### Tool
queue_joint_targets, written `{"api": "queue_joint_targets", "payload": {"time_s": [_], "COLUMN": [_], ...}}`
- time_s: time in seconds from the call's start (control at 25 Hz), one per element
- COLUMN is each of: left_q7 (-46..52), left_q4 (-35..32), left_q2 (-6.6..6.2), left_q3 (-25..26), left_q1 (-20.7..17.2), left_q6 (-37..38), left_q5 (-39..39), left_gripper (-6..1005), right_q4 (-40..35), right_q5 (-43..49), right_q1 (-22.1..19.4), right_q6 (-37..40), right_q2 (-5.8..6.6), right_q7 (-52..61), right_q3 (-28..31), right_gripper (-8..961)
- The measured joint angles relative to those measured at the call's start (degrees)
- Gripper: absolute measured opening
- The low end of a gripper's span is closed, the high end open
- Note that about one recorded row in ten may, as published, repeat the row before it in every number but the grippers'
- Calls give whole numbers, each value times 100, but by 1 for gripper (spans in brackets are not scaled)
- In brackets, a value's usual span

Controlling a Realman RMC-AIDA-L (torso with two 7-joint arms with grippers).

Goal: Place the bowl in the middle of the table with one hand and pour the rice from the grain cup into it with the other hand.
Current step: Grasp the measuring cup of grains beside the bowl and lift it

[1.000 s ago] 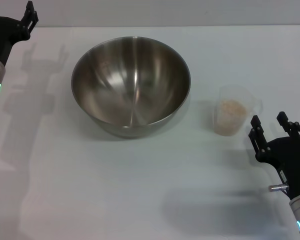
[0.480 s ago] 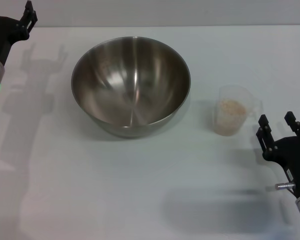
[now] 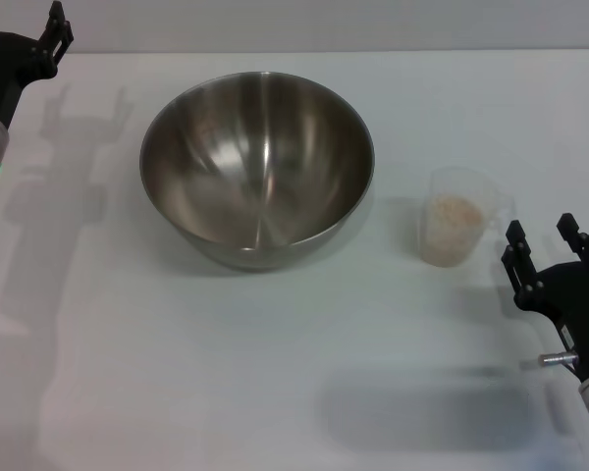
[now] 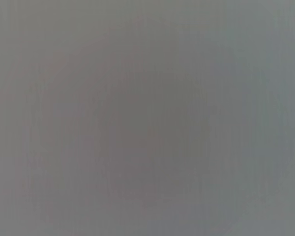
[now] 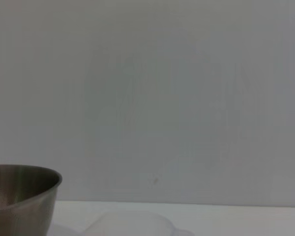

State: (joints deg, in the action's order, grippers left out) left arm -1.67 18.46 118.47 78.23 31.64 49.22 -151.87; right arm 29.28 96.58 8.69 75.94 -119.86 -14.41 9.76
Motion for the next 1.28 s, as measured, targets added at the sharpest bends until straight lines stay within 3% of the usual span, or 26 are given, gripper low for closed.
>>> {"api": "queue_joint_targets", "payload": {"time_s": [1.28], "left_q7": [-8], "left_q4": [0], "left_q2": [-18], "left_q3": [70], "left_q1": [41], "left_q6": [27], "left_q5": [-21], "left_gripper": [829], "right_q4": [-80], "right_q5": [-8], "right_q1": [250], "right_q6": [-363], "right_q2": [2], "right_q7": [7], "right_q3": [229], "right_gripper": [568]}}
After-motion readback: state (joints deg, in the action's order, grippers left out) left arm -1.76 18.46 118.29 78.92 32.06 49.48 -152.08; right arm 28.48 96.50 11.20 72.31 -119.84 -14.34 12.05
